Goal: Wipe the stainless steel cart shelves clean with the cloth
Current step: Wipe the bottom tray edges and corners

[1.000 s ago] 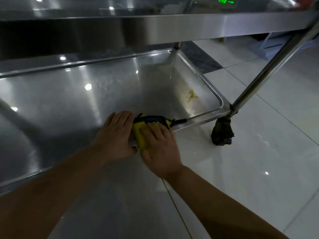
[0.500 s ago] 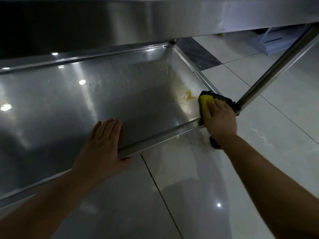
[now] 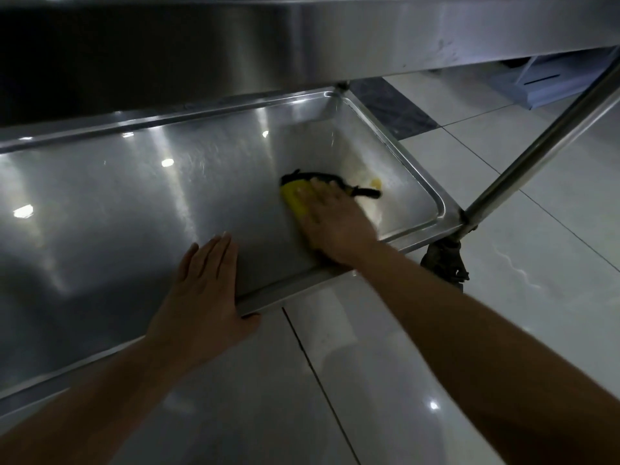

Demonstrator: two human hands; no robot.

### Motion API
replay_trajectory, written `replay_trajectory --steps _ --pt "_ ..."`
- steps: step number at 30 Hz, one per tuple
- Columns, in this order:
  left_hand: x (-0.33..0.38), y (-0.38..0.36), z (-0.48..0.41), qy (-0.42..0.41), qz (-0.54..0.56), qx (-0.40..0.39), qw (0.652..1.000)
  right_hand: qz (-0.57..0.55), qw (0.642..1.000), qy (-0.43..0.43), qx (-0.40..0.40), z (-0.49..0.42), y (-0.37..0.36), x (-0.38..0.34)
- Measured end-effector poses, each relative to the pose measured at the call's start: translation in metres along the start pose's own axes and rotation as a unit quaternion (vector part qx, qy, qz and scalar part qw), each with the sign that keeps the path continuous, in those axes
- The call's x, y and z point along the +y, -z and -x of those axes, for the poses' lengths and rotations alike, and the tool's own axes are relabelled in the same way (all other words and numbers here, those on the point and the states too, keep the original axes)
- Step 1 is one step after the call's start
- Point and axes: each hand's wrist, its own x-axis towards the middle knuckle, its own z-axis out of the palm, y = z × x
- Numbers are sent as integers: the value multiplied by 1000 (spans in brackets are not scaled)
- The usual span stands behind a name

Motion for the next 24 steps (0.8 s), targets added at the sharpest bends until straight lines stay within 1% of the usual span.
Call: replay_trajectory --steps 3,5,7,8,9,10,11,13,14,15,16,17,19,21,22,24 --pt "0 1 1 3 12 1 1000 139 990 29 -12 -5 5 77" --pt "0 1 1 7 12 0 1000 240 969 -5 -56 1 20 116" --pt "0 1 0 8 4 -4 1000 290 951 -42 -103 9 28 135" --pt "0 1 -1 10 -2 -6 1000 282 949 -76 -117 12 34 131" --pt "0 1 -2 12 -6 -7 1000 259 954 -104 -112 10 35 125" --pt "0 0 -3 13 -10 -8 1000 228 961 -109 -110 8 34 112" --pt "0 0 -3 13 -13 -11 1000 227 964 -82 -110 5 32 98" --pt "0 0 -3 15 -14 -16 1000 247 966 26 -74 -7 14 78" --pt "0 0 -3 17 -14 -16 1000 238 969 66 -29 -14 8 64" --pt "0 0 -3 18 -16 -17 1000 189 977 97 -2 -21 4 43" --pt "0 0 -3 18 -18 -19 999 136 986 96 -14 -28 3 17" --pt "0 0 -3 17 -19 -20 999 111 987 118 -6 -35 3 -9" --pt "1 1 -2 16 -14 -18 1000 56 986 152 -33 -49 -4 -57" --pt "1 2 -1 21 -4 -15 1000 -33 990 115 -78 -67 -2 -90" --pt "1 3 -1 24 -1 -13 1000 -50 990 109 -79 -77 -3 -96" --pt "1 4 -1 23 -5 -15 1000 -45 990 106 -81 -96 -2 -95"
